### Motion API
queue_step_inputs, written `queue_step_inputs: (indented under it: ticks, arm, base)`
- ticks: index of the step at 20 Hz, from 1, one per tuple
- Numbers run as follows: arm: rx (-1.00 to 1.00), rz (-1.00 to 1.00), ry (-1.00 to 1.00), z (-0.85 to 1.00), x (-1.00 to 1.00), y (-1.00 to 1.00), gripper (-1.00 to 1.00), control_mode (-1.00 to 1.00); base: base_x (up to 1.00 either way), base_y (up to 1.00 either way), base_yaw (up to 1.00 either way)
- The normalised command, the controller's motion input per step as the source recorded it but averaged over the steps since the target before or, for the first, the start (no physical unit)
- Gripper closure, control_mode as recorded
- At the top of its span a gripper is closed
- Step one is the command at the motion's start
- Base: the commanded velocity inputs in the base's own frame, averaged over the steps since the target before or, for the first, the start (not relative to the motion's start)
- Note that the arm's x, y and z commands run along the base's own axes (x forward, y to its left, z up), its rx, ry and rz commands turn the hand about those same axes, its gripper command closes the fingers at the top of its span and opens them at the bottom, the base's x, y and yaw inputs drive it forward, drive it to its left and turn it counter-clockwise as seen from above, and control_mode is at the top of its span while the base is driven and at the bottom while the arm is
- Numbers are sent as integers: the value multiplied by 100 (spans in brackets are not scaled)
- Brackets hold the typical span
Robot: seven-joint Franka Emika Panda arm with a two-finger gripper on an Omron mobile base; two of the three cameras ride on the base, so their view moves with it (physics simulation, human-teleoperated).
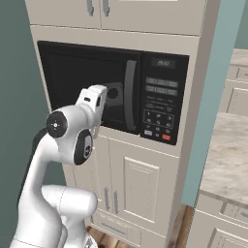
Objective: Place the tupperware containing the shrimp and tomato meal in the microwave. Close the microwave door and press the start button to reheat the meal.
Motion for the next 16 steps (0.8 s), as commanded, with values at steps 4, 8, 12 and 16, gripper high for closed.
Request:
queue_step_inputs:
  ticks: [4,8,12,16]
  arm:
    - [27,16,0,0,-66,-99,-100,-100]
    - [20,21,0,0,-64,-80,-100,-100]
    - [9,18,2,0,-41,-48,-100,-100]
    - [0,13,3,-11,-9,-6,100,-100]
  base:
    - [0,0,0]
    - [0,0,0]
    - [0,0,0]
    - [0,0,0]
